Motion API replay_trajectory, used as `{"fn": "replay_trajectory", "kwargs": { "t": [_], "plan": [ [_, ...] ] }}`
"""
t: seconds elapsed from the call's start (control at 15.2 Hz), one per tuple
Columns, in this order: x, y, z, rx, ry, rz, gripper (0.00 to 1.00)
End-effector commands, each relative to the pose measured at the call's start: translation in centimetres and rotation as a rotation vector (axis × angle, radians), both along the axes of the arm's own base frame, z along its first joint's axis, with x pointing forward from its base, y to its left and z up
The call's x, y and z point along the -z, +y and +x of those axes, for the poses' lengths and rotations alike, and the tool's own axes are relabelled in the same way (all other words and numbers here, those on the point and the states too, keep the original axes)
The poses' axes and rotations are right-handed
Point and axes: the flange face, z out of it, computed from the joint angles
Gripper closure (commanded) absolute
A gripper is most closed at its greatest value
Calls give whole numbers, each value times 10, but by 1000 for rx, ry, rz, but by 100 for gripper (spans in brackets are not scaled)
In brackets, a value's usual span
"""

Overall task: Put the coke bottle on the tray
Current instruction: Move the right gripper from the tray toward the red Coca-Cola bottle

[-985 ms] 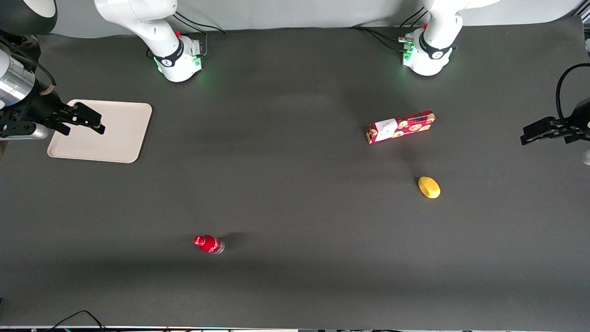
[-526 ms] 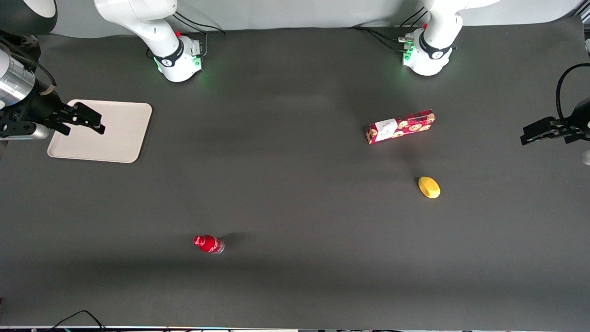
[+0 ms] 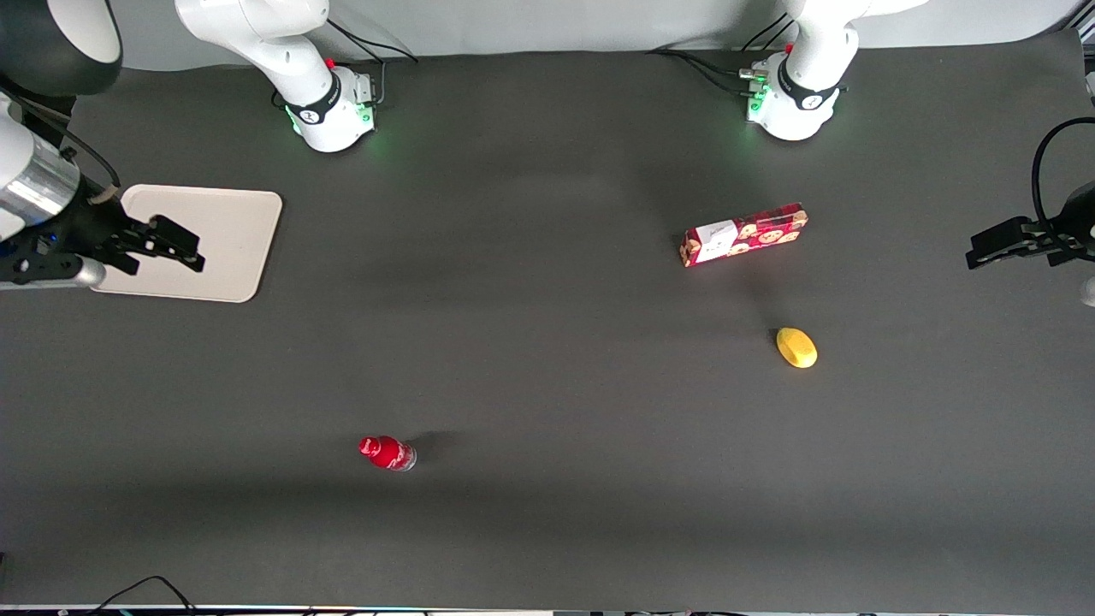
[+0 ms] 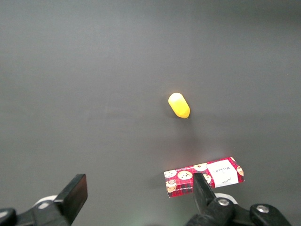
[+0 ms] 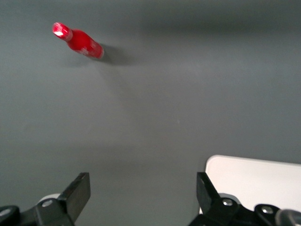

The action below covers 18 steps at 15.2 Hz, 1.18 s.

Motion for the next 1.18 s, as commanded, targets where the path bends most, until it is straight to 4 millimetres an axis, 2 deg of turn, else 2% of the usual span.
{"fn": "replay_trajectory", "kwargs": {
  "t": [0.0, 0.2, 0.26, 0.46, 0.59, 0.79, 0.92, 1.12],
  "plan": [
    [29, 54, 68, -10, 21, 6, 0],
    [58, 88, 103, -59, 4, -8, 0],
    [69, 115, 112, -86, -2, -30, 0],
    [109, 157, 142, -94, -11, -80, 0],
    [125, 160, 156, -95, -53, -55, 0],
    [170, 177, 170, -118, -70, -41, 0],
    [187, 177, 186, -107, -82, -25, 0],
    [216, 185, 192, -118, -81, 4, 0]
  ]
}}
